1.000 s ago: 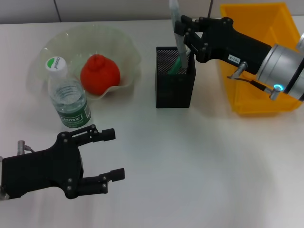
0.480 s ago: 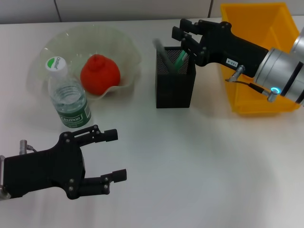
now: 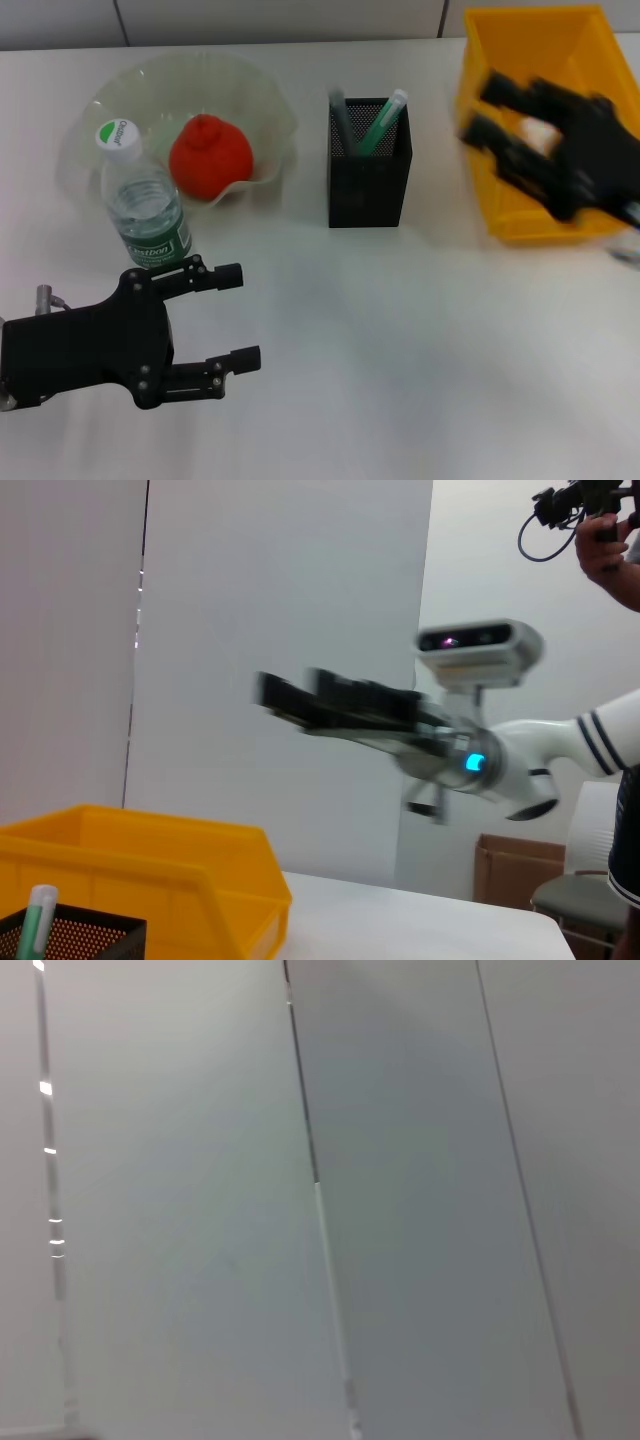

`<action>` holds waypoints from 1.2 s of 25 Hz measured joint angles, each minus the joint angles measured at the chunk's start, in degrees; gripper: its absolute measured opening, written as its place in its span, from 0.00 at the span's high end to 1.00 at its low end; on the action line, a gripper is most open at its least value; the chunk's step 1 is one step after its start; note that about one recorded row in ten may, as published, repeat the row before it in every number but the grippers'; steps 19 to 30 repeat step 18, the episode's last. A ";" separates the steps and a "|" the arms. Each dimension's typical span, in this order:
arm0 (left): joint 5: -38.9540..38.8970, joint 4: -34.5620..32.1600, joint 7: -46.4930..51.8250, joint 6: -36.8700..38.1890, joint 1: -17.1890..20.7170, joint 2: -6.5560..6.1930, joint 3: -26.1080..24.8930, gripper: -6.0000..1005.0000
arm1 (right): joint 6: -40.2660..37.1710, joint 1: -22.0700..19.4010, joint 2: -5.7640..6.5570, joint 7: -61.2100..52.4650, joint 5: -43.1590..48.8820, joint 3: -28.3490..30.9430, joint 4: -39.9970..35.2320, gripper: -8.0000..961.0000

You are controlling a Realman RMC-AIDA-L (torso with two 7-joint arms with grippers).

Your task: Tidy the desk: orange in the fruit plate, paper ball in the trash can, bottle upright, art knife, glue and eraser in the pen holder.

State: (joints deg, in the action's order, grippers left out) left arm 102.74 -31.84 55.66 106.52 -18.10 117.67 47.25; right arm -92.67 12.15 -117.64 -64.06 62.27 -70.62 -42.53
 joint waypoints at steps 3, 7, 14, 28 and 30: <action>0.01 -0.05 0.50 -0.15 -0.02 -0.22 0.17 0.19 | -10.02 -3.54 0.03 -0.31 8.98 8.19 -0.11 0.52; 0.02 -0.07 1.67 -0.07 -0.27 -0.82 0.35 0.19 | -20.70 -4.21 0.60 -2.11 26.65 18.45 -0.16 0.34; 2.14 -0.49 3.79 0.06 -1.10 -1.54 0.56 0.19 | -23.02 -3.20 -0.69 -3.45 33.71 20.48 -2.42 0.18; 2.56 -0.63 3.93 0.27 -1.15 -1.48 0.56 0.19 | -22.45 -2.57 -1.14 -3.50 34.54 20.57 -2.65 0.18; 2.56 -0.63 3.93 0.27 -1.15 -1.48 0.56 0.19 | -22.45 -2.57 -1.14 -3.50 34.54 20.57 -2.65 0.18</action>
